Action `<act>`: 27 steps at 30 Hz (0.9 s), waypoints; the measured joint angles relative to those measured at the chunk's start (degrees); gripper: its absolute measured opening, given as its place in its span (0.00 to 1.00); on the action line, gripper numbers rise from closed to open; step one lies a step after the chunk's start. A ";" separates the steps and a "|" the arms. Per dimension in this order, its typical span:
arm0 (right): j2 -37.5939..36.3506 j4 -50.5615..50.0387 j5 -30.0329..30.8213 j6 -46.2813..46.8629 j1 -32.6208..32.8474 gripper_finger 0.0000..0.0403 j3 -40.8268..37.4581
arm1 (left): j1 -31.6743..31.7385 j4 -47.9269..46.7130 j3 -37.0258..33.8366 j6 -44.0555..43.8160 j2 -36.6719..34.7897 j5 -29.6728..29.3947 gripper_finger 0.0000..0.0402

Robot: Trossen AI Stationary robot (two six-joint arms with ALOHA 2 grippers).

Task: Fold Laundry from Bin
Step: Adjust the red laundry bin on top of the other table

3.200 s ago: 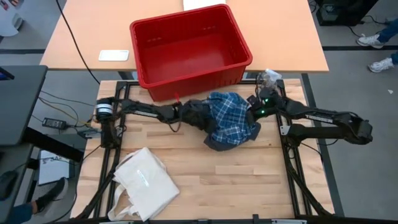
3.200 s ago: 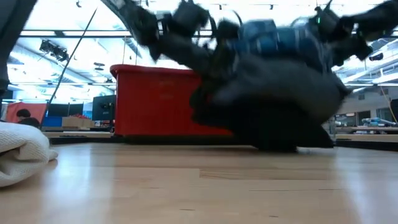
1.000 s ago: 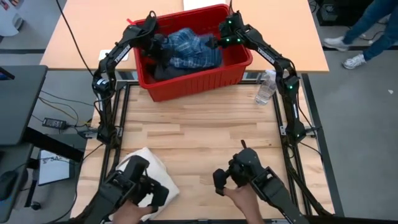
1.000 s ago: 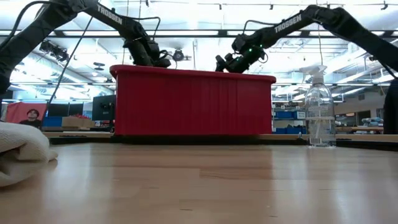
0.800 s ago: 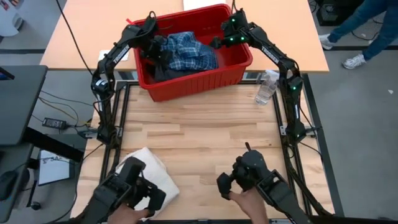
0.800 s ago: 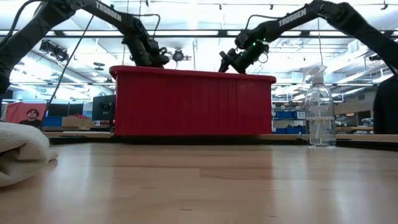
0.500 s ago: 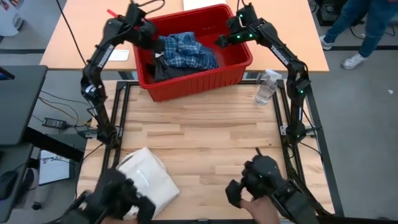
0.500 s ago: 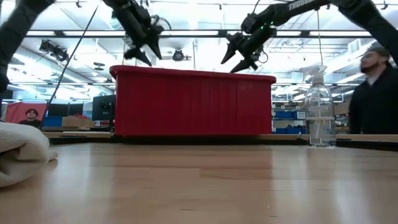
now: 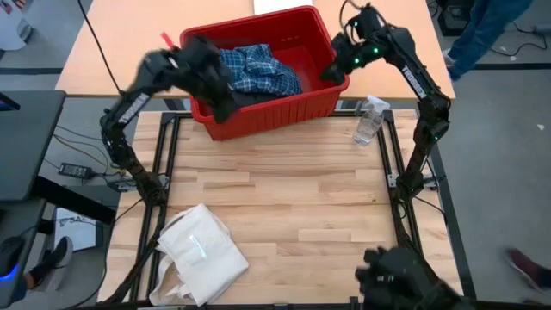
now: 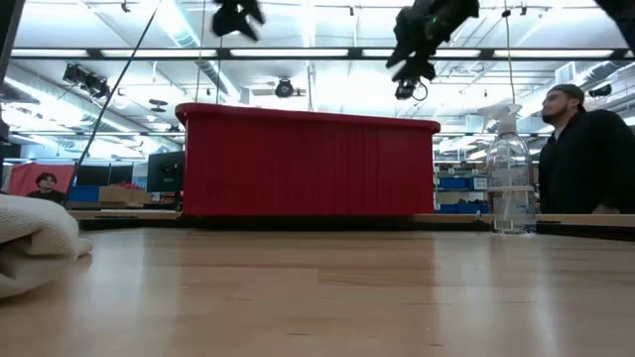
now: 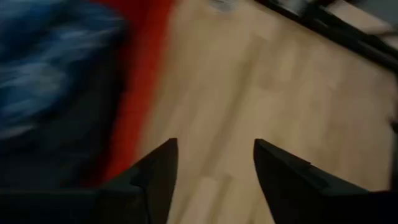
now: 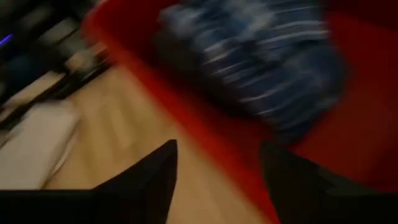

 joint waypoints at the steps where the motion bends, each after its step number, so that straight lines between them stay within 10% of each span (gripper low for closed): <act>1: -1.08 -0.53 -1.24 -0.96 0.86 0.53 -1.34 | -3.21 0.21 -0.02 0.11 0.10 -0.12 0.51; 12: -10.66 4.44 4.36 -5.20 14.69 0.03 -27.14 | -18.33 10.28 -20.78 -15.47 1.19 -10.25 0.21; 27: -11.19 34.35 18.18 6.35 13.57 0.02 -44.41 | -2.18 28.80 -40.40 -11.50 1.08 -13.53 0.03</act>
